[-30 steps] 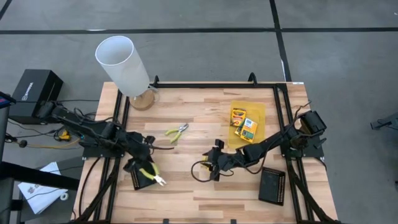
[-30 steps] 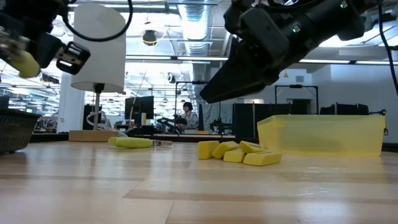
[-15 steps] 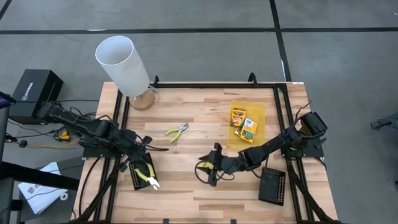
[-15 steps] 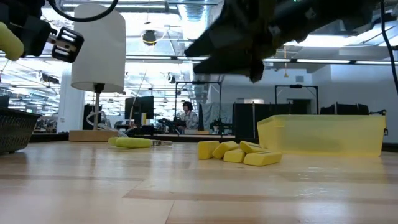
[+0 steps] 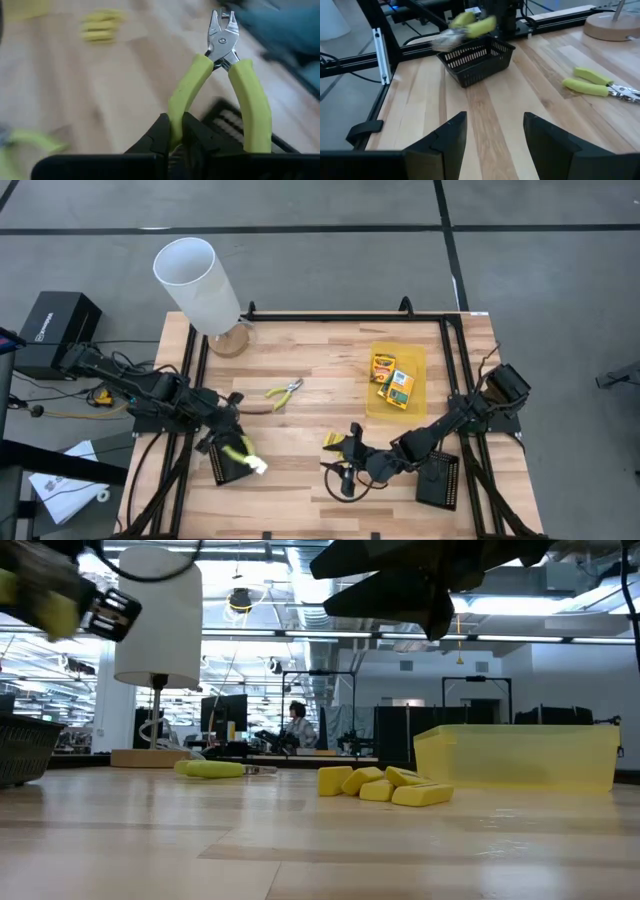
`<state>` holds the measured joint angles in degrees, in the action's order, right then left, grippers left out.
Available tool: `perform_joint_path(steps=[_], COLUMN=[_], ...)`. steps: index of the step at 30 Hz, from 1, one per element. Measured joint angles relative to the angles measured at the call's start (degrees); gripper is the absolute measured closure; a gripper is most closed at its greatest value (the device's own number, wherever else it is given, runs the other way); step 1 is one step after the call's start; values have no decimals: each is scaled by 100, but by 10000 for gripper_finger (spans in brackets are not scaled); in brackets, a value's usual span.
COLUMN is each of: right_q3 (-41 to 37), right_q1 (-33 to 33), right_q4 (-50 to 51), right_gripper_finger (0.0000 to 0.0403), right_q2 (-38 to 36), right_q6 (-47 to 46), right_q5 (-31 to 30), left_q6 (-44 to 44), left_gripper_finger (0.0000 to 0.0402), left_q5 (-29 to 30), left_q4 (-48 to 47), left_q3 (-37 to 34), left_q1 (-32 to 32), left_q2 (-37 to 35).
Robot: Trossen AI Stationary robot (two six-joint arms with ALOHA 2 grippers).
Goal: Pick & Place School Supplies
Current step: Put the right green single hole puncher into the left black bin
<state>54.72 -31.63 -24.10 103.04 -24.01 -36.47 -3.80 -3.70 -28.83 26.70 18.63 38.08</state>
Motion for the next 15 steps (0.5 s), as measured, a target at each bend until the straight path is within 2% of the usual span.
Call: perform_joint_path(steps=[3,7,11,15], right_q3=[0,0,0,0], right_q1=[-29,-64,-105,-134], right_q4=[24,102,184,258], right_gripper_finger=[217,217,217,217], right_q2=[0,0,0,0], right_q6=[77,344,685,890], right_q5=[7,37,48,59], left_q6=[833,1957,2978,4033], left_gripper_finger=[382,382,382,382], left_q5=[970,1919,2786,3874], left_q4=[49,70,102,172], left_q3=[0,0,0,0], left_q1=[0,172,636,1231], left_q2=[29,28,240,773])
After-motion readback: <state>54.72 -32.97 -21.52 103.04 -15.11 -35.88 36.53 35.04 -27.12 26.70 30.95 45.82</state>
